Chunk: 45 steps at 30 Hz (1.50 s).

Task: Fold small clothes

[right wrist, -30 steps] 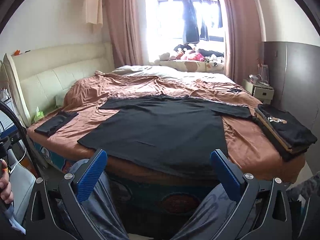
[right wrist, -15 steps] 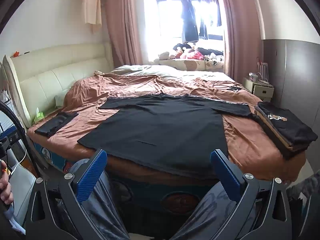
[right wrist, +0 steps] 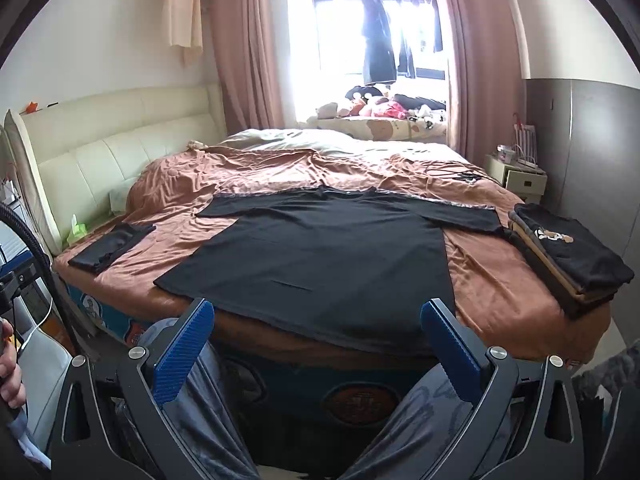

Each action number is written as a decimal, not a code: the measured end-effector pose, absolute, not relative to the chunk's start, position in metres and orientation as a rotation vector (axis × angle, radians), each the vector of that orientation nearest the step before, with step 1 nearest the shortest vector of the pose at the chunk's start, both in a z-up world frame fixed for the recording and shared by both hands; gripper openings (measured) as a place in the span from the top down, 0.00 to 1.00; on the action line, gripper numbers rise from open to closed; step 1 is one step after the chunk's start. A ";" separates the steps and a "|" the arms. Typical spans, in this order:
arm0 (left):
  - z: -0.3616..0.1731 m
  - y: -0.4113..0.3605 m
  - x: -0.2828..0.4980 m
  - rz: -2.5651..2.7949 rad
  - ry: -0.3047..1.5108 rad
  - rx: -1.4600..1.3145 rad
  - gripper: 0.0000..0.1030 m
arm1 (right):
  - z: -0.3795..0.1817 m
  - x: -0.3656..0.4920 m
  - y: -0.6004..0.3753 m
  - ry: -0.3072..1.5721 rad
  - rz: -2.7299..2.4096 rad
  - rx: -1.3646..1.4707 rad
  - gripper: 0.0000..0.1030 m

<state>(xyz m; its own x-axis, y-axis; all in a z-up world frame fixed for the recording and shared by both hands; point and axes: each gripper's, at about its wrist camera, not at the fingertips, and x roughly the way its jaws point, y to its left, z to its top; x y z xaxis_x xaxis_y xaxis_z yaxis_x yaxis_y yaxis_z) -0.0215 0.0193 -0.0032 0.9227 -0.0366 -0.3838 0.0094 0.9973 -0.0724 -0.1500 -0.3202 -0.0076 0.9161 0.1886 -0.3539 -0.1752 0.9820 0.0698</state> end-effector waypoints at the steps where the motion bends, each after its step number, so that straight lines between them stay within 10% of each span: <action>1: -0.003 0.019 -0.022 -0.023 0.395 -0.069 0.00 | -0.008 -0.150 -0.320 0.367 0.190 0.036 0.00; 45: -0.026 0.098 0.125 0.086 0.552 -0.156 0.00 | -0.002 0.024 -0.262 0.535 0.267 0.023 0.00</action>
